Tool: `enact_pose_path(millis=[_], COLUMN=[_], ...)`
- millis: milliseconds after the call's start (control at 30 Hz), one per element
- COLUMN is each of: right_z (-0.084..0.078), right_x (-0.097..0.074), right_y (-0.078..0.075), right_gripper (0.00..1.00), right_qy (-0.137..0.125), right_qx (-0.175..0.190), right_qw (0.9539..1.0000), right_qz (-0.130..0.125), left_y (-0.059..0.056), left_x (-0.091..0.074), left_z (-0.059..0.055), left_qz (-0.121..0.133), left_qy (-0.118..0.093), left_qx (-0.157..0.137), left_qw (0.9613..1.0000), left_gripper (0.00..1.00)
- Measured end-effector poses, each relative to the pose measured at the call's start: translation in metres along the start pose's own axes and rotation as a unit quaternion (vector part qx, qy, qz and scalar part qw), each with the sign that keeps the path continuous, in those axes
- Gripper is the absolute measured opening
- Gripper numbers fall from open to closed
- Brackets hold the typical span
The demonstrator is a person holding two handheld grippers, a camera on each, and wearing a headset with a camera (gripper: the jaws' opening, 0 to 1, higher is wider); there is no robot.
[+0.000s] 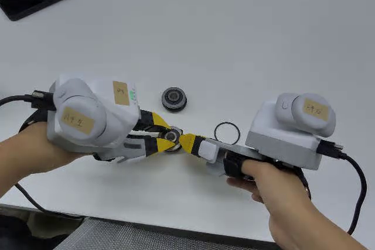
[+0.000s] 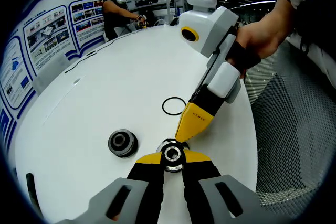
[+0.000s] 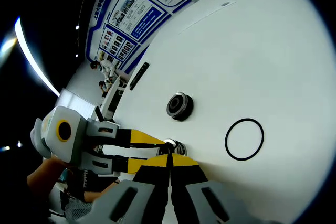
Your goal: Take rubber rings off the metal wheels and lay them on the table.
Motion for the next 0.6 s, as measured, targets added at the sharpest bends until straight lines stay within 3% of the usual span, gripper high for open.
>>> enact_pose_path(millis=[600], right_z=[0.0011], right_x=[0.0009], right_y=[0.0054], right_gripper=[0.0], right_qy=[0.007], right_qx=[-0.044], right_qw=[0.999], right_qz=[-0.009], left_y=[0.0008], left_x=[0.0004], left_z=[-0.0007], left_qz=[0.001], left_qy=[-0.002], left_qx=[0.001], left_qw=[1.0], left_gripper=[0.13])
Point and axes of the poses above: the centre of the closed fingertips' face, and the gripper's own axes: x roughly forward along the fingers, y roughly to its left, z roughly out of its top, the point moved 5 cm from there along -x, roughly backward along the fingers, and after that the axes turned 5 degrees about z, right-handed, at the moved point
